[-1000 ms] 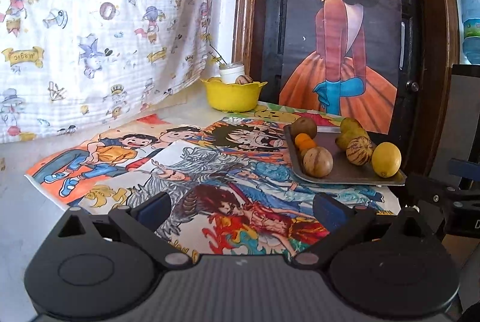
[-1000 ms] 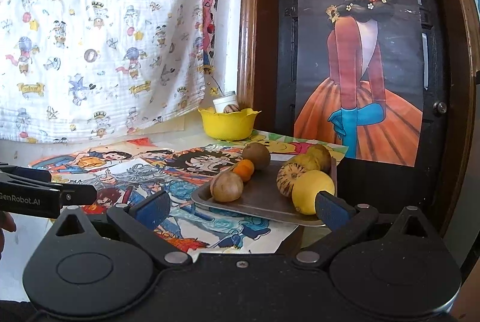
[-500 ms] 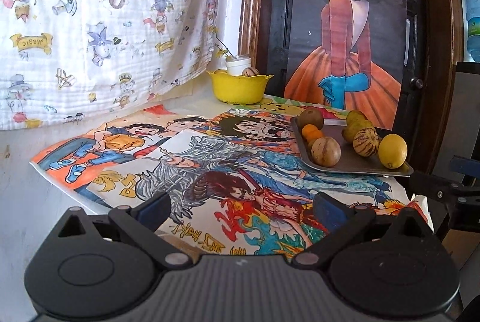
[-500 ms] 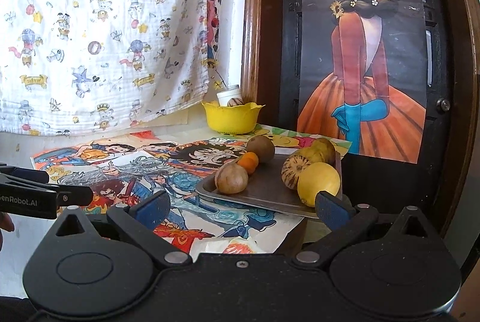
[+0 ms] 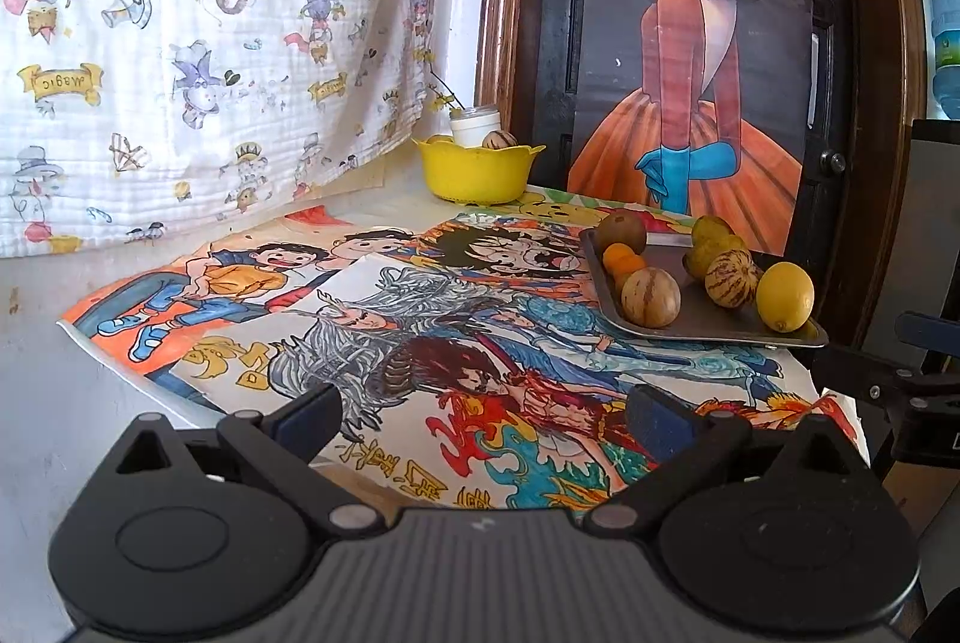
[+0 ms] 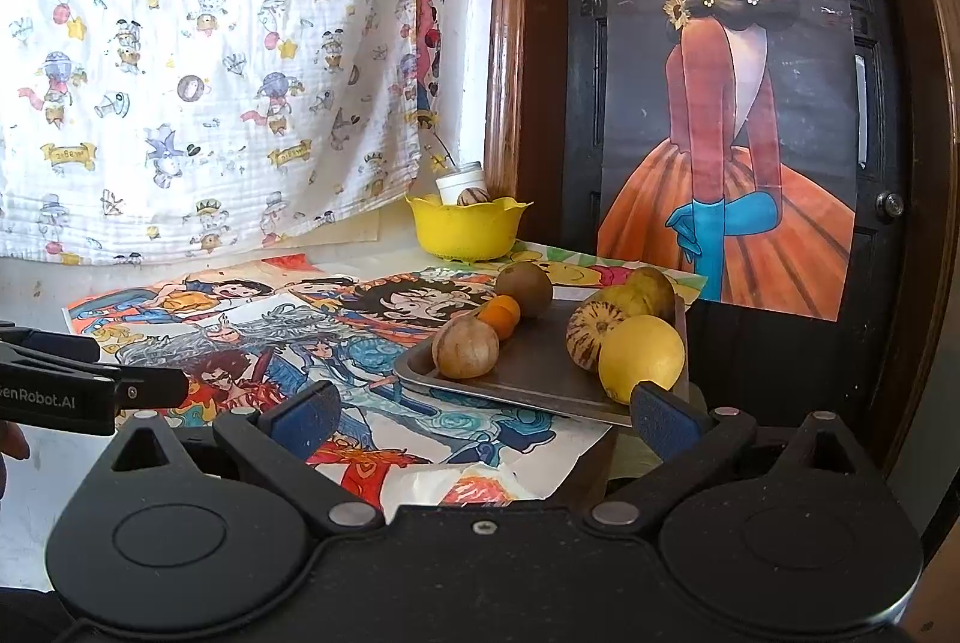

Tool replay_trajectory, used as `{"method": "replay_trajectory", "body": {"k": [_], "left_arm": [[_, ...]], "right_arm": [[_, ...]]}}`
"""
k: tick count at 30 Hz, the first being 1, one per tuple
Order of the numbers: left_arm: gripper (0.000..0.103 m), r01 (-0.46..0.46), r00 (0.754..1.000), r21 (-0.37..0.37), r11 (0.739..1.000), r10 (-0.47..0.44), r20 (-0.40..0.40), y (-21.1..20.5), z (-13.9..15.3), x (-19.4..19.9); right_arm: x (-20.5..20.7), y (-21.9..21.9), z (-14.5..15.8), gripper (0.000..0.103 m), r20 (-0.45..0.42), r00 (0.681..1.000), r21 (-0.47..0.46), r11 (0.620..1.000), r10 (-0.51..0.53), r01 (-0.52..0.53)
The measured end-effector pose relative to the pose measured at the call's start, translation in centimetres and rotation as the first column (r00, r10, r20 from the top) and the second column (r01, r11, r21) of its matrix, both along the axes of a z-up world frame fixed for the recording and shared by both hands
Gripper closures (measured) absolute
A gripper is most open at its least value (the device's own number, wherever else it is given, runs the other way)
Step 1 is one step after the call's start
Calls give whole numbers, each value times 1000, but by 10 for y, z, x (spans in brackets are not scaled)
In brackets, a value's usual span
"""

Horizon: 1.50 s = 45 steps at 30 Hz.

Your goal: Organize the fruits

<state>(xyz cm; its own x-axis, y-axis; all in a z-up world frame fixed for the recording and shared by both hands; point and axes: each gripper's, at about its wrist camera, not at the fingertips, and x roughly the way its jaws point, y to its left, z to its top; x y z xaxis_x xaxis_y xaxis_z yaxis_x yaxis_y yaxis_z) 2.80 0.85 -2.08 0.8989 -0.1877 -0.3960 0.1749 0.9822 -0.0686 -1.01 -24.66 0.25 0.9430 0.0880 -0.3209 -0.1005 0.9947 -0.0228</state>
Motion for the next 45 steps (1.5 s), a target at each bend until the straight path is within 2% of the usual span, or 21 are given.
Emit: {"method": "replay_trajectory", "body": {"k": [45], "left_arm": [[0, -1, 1000, -1, 1000, 1, -2, 0, -1, -1]], "right_arm": [[-1, 1, -3, 1, -7, 1000, 0, 1000, 3, -3]]}}
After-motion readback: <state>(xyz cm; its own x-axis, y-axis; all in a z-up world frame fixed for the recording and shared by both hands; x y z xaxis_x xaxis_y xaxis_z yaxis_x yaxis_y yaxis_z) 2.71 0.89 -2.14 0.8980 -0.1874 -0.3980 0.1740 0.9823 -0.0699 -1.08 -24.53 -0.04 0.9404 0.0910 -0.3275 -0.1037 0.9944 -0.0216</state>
